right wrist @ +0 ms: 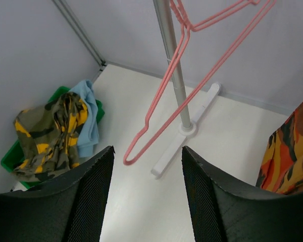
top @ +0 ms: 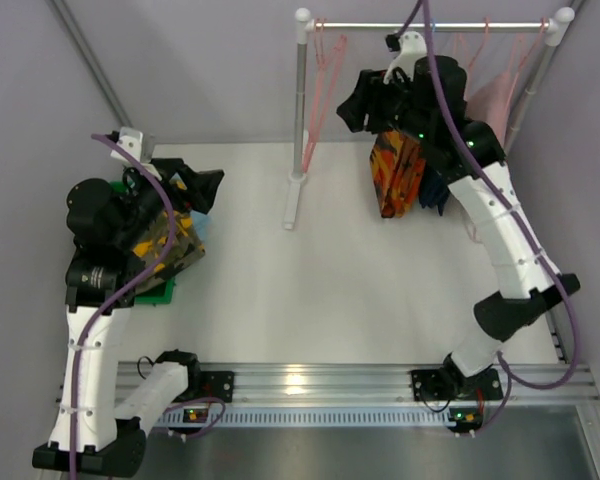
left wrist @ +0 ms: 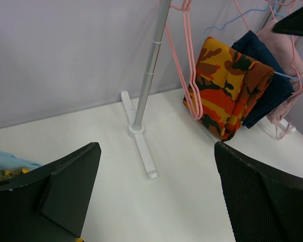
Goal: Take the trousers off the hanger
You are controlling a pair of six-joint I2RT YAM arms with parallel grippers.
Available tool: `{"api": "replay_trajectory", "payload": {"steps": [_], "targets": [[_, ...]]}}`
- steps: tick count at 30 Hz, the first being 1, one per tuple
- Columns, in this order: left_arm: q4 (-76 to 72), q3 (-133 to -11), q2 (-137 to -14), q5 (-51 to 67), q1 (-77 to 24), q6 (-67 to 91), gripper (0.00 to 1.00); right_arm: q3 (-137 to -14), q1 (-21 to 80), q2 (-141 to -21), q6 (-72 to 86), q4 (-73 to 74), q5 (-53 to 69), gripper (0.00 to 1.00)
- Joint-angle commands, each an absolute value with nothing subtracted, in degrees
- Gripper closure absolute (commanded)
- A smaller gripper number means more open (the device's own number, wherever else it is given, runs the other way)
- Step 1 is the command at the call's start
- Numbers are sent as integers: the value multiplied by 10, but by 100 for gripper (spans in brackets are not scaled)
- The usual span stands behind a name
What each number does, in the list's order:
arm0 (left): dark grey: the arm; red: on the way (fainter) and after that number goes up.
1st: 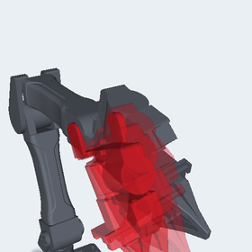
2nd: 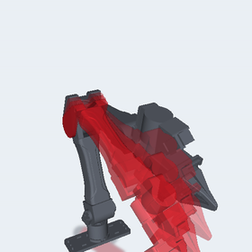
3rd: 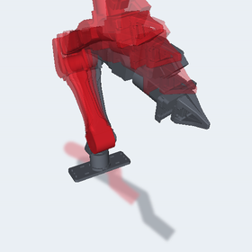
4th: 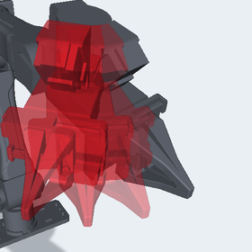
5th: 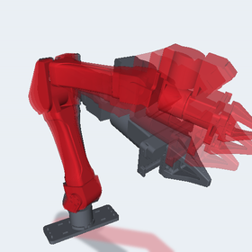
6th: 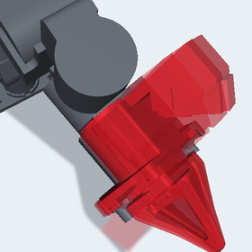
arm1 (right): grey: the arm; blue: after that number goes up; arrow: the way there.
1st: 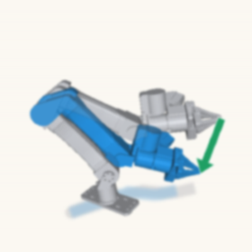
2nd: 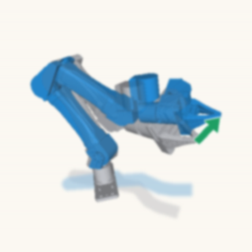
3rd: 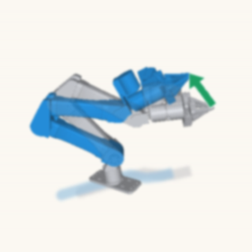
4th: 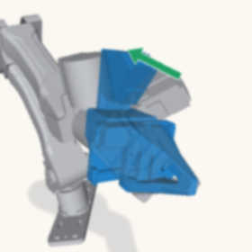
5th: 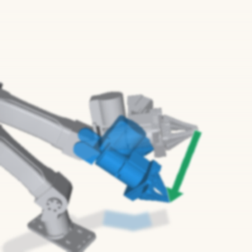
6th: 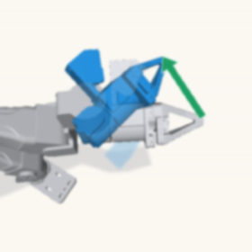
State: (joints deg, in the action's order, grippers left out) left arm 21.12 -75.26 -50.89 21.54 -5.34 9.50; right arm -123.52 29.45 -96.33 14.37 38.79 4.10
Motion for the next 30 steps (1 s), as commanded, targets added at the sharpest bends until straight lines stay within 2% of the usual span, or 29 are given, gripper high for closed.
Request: {"api": "replay_trajectory", "payload": {"steps": [1,4,8,13,17,23,30], "targets": [[211,-773,-504,211,-55,92,1,-1210,286,-890,126,367,67,45],[213,-772,-499,207,-55,88,1,-1151,268,-833,128,366,68,46],[214,-766,-492,202,-55,89,1,-1101,170,-774,162,366,119,47],[219,-766,-489,201,-55,89,1,-1128,37,-790,187,379,223,53],[221,-762,-485,197,-55,86,1,-1166,-11,-835,213,411,321,53],[217,-745,-475,187,-55,92,1,-1113,-33,-869,307,340,437,53],[221,-740,-468,181,-55,90,1,-1136,-33,-923,292,334,417,50]]}}
